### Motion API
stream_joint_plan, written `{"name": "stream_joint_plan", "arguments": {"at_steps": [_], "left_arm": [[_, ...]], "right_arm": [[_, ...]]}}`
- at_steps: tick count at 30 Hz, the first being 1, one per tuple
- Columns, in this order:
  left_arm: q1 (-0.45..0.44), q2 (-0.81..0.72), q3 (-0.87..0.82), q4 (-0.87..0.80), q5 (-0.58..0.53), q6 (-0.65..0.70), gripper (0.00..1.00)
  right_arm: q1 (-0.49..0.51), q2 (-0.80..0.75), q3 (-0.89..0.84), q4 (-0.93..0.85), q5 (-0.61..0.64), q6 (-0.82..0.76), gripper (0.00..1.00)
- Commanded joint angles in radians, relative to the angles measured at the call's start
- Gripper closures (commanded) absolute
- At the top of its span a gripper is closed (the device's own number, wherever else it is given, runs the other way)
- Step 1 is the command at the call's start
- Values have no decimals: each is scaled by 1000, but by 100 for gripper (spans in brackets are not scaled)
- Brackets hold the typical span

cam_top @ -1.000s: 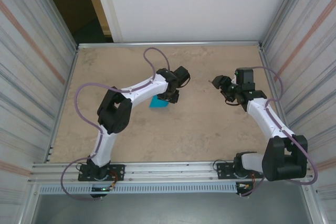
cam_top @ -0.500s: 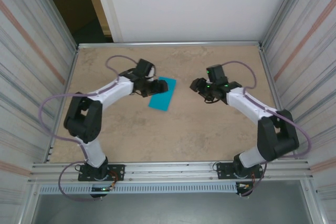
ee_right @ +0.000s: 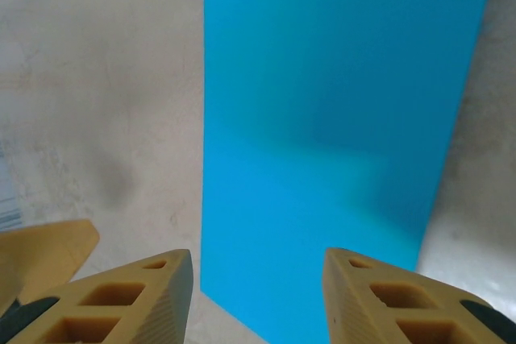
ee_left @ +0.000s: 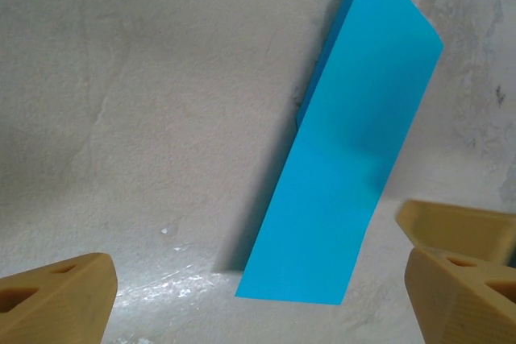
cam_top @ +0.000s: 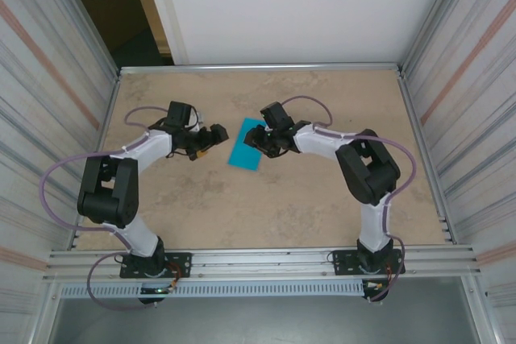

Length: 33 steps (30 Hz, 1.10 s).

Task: Fold a paper plane with a square sheet of paper (pick it up from the middle)
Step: Third fold the triangle at the center of the table.

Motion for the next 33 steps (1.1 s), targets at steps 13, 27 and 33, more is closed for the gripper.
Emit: {"name": "stream_joint_plan", "arguments": {"at_steps": [13,27,33], "left_arm": [[2,23,-12,31,186,2,24],[-56,117,11,-48,317,31,53],[-107,138,10,-50,300,18,56]], "right_arm": [[-76,122,37,-151,-166,-146,57],[-150,115,-10,-218,-292,-493,58],[-149,102,-17,-187,-315,-469,58]]}}
